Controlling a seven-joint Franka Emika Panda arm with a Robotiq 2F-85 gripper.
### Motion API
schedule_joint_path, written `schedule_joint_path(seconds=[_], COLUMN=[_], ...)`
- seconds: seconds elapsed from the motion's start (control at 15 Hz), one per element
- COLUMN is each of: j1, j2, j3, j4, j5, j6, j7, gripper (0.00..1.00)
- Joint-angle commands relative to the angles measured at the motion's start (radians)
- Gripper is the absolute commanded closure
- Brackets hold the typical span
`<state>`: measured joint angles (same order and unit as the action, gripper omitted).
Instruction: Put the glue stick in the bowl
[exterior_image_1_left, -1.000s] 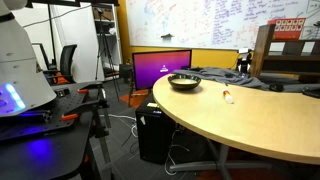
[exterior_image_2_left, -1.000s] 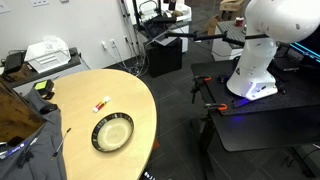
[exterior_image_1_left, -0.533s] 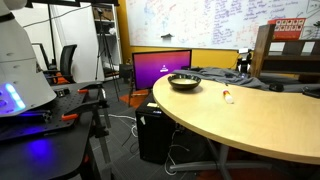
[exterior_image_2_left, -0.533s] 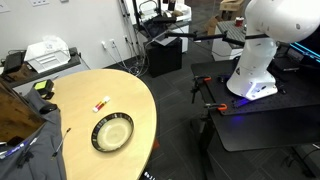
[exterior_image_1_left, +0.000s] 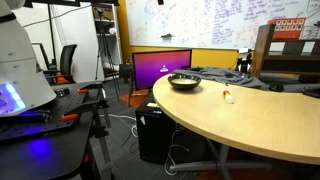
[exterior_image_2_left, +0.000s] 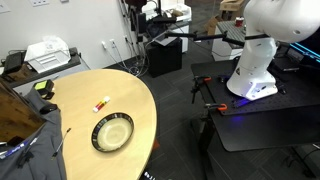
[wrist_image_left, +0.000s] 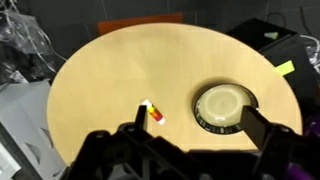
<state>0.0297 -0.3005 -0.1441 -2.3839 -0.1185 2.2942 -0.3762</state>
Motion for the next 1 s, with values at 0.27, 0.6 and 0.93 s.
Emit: schedule_joint_path(seconds=[0.27,0.6,0.93], j1=[-0.029,-0.076,-0.103], j2=[0.454,0.696,0.755], j3=[0.055,0.103,0.135], j4=[0.315,0.512,0.544], j5=[0.0,-0.036,-0.054], j6=[0.127,0.103,0.122], j7=[-0.182,-0.211,-0.204], gripper=[0.0,0.0,0.0])
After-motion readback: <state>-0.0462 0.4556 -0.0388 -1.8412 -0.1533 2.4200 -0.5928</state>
